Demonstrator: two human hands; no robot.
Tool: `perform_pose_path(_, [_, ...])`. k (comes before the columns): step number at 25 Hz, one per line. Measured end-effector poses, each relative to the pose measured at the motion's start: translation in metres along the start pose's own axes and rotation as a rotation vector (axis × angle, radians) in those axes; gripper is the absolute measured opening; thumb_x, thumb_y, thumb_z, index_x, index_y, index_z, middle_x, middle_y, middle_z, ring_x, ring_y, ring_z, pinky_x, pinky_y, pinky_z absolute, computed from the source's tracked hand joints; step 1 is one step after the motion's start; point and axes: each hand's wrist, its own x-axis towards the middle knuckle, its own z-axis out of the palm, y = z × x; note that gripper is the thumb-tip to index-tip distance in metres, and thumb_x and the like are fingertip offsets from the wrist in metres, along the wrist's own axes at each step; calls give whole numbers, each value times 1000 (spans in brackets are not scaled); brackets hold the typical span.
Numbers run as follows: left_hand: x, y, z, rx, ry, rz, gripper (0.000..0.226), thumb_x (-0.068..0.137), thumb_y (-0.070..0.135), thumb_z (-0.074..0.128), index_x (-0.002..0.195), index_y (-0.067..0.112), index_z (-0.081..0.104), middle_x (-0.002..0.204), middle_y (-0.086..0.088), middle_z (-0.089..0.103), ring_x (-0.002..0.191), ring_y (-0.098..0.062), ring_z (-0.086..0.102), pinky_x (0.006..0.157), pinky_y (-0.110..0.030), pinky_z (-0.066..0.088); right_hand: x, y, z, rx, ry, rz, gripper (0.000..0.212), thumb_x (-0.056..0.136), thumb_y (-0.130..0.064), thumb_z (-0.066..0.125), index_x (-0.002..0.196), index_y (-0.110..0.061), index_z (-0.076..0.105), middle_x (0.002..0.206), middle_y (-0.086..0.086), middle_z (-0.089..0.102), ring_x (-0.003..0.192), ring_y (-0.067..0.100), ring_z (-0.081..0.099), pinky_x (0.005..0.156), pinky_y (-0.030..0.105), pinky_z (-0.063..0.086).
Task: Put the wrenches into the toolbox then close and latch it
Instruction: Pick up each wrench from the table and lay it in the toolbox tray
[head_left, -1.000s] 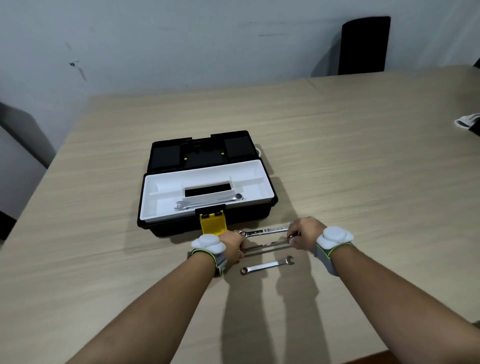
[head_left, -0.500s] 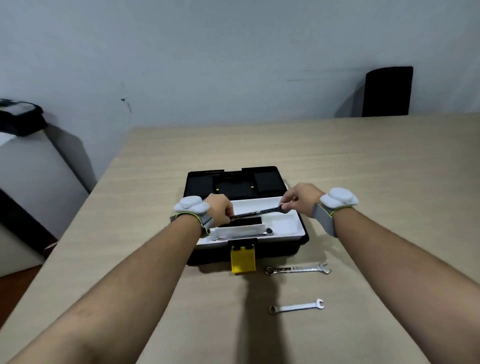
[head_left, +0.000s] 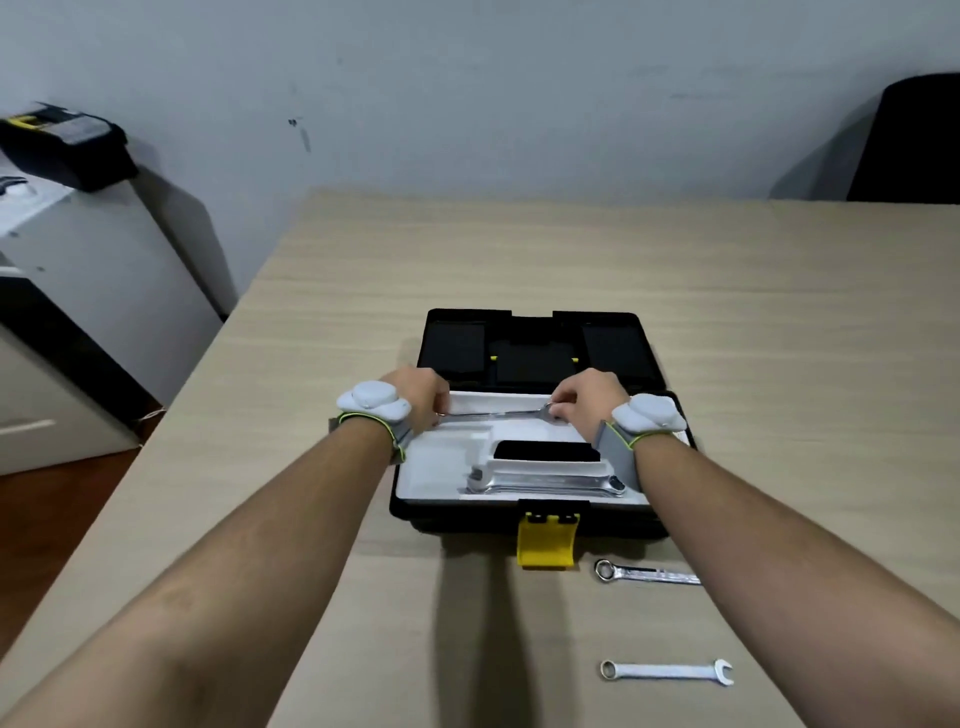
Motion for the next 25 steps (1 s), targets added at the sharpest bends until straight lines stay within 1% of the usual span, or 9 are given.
perform_pose_path(4, [6, -2, 5, 72, 25, 16, 23, 73, 13, 64, 88, 29, 73, 98, -6, 72, 90, -28, 66, 66, -23, 42, 6, 3, 6, 29, -20, 62, 15, 80, -17, 72, 93, -11, 77, 101, 10, 75, 99, 24, 65, 73, 21, 43])
perform_pose_path(7, [6, -2, 3, 133, 53, 36, 23, 73, 16, 64, 88, 31, 73, 100, -6, 67, 94, -27, 63, 68, -24, 41, 8, 4, 6, 46, 19, 110, 12, 77, -16, 73, 86, -12, 78, 95, 10, 76, 87, 21, 65, 68, 21, 42])
perform_pose_path(9, [4, -3, 4, 177, 79, 60, 22, 75, 16, 63, 88, 30, 73, 98, -6, 66, 96, -27, 60, 69, -26, 39, 7, 4, 9, 48, 59, 106, 11, 79, -16, 69, 82, -11, 78, 90, 10, 76, 79, 18, 61, 65, 21, 42])
perform_pose_path(12, [-1, -3, 9, 232, 143, 79, 22, 77, 15, 61, 88, 29, 74, 97, -7, 66, 96, -28, 59, 73, -28, 36, 2, 6, 15, 91, 83, 95, 18, 87, -16, 58, 84, -11, 75, 86, 9, 78, 86, 17, 69, 69, 23, 49])
perform_pose_path(15, [-6, -1, 9, 196, 176, 83, 23, 78, 14, 58, 88, 28, 73, 98, -8, 66, 94, -30, 60, 76, -30, 40, -3, 5, 14, 129, 94, 80, 20, 89, -18, 53, 80, -18, 71, 81, 6, 79, 83, 13, 69, 69, 25, 52])
perform_pose_path(18, [-14, 6, 0, 121, 208, 94, 24, 80, 14, 57, 91, 28, 73, 99, -8, 69, 95, -28, 61, 74, -30, 42, -12, 2, 1, 175, 152, 48, 21, 87, -18, 52, 72, -23, 67, 71, 3, 76, 77, 20, 71, 78, 35, 59])
perform_pose_path(20, [-17, 15, -10, 93, 229, 103, 23, 81, 15, 56, 91, 28, 73, 98, -6, 70, 95, -27, 61, 73, -30, 44, -18, 1, -12, 186, 178, 23, 22, 87, -18, 54, 69, -24, 66, 66, 1, 73, 74, 22, 71, 79, 39, 59])
perform_pose_path(23, [-28, 42, -30, 67, 292, 156, 22, 82, 18, 54, 90, 28, 71, 96, -2, 73, 98, -27, 61, 76, -34, 53, -36, 5, -37, 188, 234, -8, 19, 85, -19, 56, 72, -21, 68, 66, 4, 74, 69, 23, 71, 77, 38, 60])
perform_pose_path(25, [-37, 70, -39, 44, 317, 206, 20, 84, 21, 53, 90, 29, 71, 96, -1, 73, 98, -27, 61, 78, -37, 55, -51, 17, -53, 180, 294, 1, 18, 84, -19, 57, 71, -21, 69, 58, 2, 72, 62, 18, 68, 71, 32, 59])
